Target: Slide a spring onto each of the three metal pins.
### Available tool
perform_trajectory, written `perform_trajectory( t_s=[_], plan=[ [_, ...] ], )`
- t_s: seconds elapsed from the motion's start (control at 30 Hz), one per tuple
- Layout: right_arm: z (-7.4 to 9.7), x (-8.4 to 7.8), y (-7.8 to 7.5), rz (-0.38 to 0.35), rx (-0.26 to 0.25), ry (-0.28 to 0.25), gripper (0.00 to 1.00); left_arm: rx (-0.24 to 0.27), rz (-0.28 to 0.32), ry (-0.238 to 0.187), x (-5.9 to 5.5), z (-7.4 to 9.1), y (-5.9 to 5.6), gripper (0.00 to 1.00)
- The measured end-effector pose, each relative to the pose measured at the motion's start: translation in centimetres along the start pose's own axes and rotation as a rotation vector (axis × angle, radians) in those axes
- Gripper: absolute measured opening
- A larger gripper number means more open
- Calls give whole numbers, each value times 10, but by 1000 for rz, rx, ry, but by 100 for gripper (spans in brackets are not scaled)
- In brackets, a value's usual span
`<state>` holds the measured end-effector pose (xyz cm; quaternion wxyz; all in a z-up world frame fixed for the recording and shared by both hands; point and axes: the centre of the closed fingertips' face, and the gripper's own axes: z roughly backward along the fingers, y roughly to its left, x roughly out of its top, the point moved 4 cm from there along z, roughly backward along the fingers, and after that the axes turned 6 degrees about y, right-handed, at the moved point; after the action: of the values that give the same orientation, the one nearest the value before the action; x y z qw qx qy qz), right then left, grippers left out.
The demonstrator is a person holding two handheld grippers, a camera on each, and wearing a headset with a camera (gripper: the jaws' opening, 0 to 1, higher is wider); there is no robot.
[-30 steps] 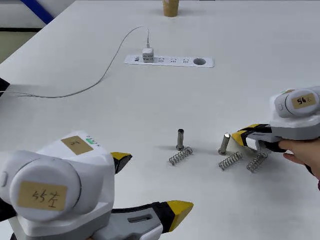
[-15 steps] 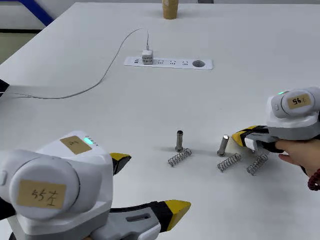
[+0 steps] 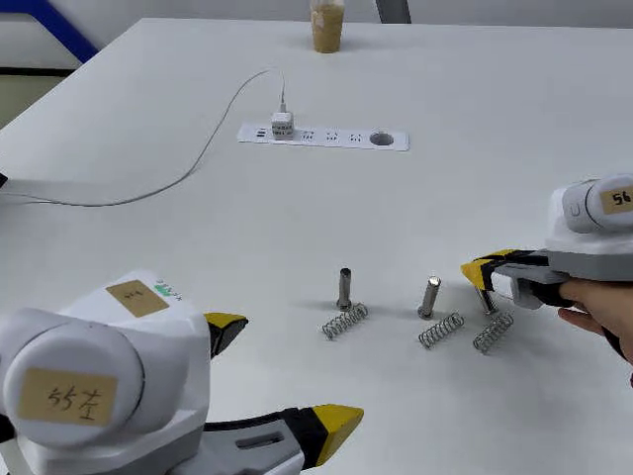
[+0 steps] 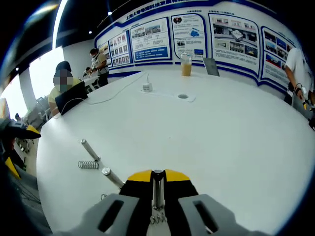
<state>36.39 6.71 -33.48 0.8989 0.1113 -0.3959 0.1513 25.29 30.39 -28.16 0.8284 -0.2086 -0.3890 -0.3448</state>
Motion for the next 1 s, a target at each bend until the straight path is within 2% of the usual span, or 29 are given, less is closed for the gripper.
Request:
perform_trajectory(
  t_s=[0.17, 0.53, 1.0],
  plan=[
    [7, -2, 2, 4, -10, -3, 8, 6, 10, -26, 4, 2, 2, 76],
    [22, -8, 3, 44, -36, 8, 8, 11, 9, -29, 3, 5, 2, 73],
    [30, -17, 4, 71, -48, 27, 8, 11, -7, -22, 1, 5, -1, 71]
  ],
)
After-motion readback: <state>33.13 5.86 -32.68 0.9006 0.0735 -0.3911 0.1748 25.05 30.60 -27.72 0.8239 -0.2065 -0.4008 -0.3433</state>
